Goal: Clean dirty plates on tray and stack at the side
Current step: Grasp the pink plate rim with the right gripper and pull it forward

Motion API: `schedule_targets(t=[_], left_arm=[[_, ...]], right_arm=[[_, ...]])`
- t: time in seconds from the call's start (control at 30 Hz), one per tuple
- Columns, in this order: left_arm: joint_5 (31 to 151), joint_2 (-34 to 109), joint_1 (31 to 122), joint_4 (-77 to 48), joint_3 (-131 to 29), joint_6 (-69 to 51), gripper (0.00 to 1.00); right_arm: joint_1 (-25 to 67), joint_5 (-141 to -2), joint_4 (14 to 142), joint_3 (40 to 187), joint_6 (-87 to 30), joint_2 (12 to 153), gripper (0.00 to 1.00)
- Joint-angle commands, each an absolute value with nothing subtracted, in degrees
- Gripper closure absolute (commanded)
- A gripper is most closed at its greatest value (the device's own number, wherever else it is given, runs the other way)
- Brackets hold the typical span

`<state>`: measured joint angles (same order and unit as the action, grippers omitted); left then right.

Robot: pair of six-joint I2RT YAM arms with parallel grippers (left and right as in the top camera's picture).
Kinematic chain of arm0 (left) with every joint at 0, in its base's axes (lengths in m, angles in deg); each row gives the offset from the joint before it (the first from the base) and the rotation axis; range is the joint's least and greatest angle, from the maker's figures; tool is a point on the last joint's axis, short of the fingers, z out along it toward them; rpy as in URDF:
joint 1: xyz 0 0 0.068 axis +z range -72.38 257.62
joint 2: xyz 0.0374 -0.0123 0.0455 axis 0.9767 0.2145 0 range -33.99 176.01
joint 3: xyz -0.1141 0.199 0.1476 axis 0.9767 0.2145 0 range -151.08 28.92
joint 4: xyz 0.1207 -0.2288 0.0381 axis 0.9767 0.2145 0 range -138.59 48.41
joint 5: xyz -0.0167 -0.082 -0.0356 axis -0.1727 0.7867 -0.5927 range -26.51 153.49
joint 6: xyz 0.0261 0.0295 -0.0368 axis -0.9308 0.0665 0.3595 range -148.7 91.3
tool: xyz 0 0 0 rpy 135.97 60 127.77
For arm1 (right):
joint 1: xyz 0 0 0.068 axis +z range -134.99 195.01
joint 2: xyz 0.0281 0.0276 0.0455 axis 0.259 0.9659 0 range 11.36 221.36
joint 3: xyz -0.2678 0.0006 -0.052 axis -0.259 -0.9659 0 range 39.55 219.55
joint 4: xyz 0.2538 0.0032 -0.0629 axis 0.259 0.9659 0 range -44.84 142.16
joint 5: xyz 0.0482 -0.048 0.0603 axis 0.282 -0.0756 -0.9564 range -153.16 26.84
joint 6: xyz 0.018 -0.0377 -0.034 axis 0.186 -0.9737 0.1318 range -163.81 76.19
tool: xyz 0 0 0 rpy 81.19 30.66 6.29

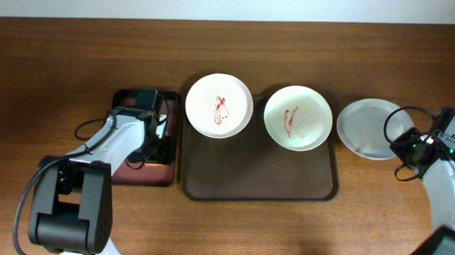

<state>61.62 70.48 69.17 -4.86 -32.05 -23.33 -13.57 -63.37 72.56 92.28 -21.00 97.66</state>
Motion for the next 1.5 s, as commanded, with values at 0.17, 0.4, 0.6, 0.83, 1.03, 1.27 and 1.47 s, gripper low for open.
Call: schedule_targets(t=[0.17, 0.4, 0.6, 0.83, 1.03, 1.27, 1.47], left_arm=[[61.14, 71.66, 69.15, -5.25, -30.93, -23.59, 0.36], [61.16, 71.66, 69.15, -5.21, -30.93, -23.62, 0.35], [61.16, 71.66, 69.15, -5.19, -30.93, -23.59, 0.36], [61.16, 71.66, 69.15, -5.19, -30.93, -23.59, 0.36], [61.14, 71.66, 69.15, -4.34, -30.91, -23.59, 0.37], [61.14, 71.66, 69.15, -4.34, -30.91, -23.59, 0.37], [61.14, 71.66, 69.15, -4.32, -30.91, -23.62, 0.37]], right_arm=[[-14.27, -76.18, 68.65, 93.24, -25.24, 99.81, 0.47], [6.43, -90.95, 78.40, 105.70, -40.45, 98.41, 0.13], [27.61, -81.90, 98.31, 121.70, -47.95, 103.96, 0.01], [35.19, -77.47, 83.45, 133.15, -47.62, 120.63, 0.23], [35.63, -77.47, 76.19, 133.15, -42.86, 132.77, 0.28], [35.61, -74.47, 78.86, 132.65, -41.59, 136.39, 0.62], [35.61, -74.52, 87.38, 132.91, -41.35, 133.92, 0.96]])
